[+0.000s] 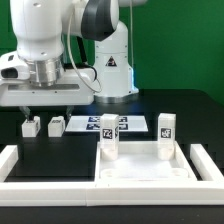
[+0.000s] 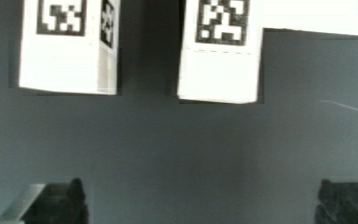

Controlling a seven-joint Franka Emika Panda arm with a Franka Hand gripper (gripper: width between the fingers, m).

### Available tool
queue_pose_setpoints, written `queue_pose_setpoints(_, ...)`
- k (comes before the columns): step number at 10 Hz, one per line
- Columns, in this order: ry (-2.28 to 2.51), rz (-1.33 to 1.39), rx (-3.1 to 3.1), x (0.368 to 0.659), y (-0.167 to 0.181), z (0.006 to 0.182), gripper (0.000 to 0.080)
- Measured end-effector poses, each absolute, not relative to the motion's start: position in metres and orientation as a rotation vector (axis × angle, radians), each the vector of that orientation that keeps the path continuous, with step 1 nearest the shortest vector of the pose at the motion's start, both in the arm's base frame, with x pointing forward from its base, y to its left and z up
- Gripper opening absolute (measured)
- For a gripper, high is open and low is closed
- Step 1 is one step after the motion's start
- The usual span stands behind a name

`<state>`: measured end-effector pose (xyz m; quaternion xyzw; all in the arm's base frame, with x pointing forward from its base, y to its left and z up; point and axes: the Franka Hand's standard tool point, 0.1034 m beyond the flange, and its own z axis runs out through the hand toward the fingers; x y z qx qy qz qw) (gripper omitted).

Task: Assemble square table

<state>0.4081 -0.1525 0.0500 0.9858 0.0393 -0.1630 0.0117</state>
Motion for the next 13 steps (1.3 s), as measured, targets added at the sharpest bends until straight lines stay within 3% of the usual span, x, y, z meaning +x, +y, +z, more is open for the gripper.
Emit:
queue_pose_setpoints(2,0.119,-0.574,3.070,0.404,-0.150,0.049,0.0649)
queue_pose_setpoints(6,0.116,-1.156,2.944,0.386,-0.140,0.038,0.0649)
queue_pose_setpoints(11,0.114,-1.295,2.890,0.388,-0.143,0.031,0.0649)
queue_pose_setpoints(13,0.043,-1.357,2.842,0.376,-0.141,0.021,0.0649)
